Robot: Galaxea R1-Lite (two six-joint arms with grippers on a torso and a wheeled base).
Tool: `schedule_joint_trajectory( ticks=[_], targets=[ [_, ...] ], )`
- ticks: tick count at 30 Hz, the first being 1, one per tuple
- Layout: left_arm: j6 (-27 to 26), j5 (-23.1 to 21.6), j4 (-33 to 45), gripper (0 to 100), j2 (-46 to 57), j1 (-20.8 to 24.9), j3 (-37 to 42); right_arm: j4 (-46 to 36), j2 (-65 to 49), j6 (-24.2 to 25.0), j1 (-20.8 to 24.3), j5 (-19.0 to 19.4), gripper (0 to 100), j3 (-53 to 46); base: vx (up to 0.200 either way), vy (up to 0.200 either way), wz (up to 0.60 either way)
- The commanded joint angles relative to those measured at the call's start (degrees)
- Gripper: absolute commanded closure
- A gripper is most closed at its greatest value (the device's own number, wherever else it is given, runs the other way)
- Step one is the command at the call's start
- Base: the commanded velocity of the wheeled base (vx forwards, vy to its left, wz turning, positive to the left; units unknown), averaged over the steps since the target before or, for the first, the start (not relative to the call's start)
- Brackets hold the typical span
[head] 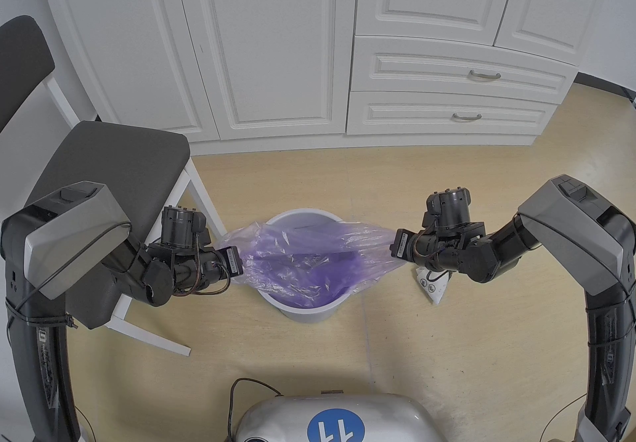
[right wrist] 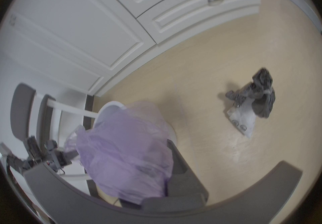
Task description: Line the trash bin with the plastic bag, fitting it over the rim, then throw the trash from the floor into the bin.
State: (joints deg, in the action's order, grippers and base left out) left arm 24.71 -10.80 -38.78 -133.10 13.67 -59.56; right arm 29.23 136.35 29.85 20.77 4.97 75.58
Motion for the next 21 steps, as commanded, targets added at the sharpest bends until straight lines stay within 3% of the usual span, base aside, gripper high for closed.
schedule_joint_trajectory(
  ticks=[1, 11, 16, 21],
  targets=[
    [-2.5, 0.4, -0.4, 100, -2.5, -1.4, 0.1, -0.3, -2.1, -5.3, -1.2, -0.1, 100, -3.3, 0.000, 0.000, 0.00],
    [-4.8, 0.0, -0.5, 100, -2.1, -4.0, 1.3, -0.1, -2.3, -19.0, -2.8, -3.4, 100, -9.3, 0.000, 0.000, 0.00],
    [-9.5, -1.0, -0.4, 100, -1.6, -5.6, 3.5, 0.0, -2.2, -21.8, -3.1, -3.5, 100, -10.8, 0.000, 0.000, 0.00],
    [-9.7, -3.1, 0.1, 100, -0.1, -5.7, 4.4, 0.2, -2.4, -23.7, -2.8, -3.5, 100, -12.7, 0.000, 0.000, 0.00]
  ],
)
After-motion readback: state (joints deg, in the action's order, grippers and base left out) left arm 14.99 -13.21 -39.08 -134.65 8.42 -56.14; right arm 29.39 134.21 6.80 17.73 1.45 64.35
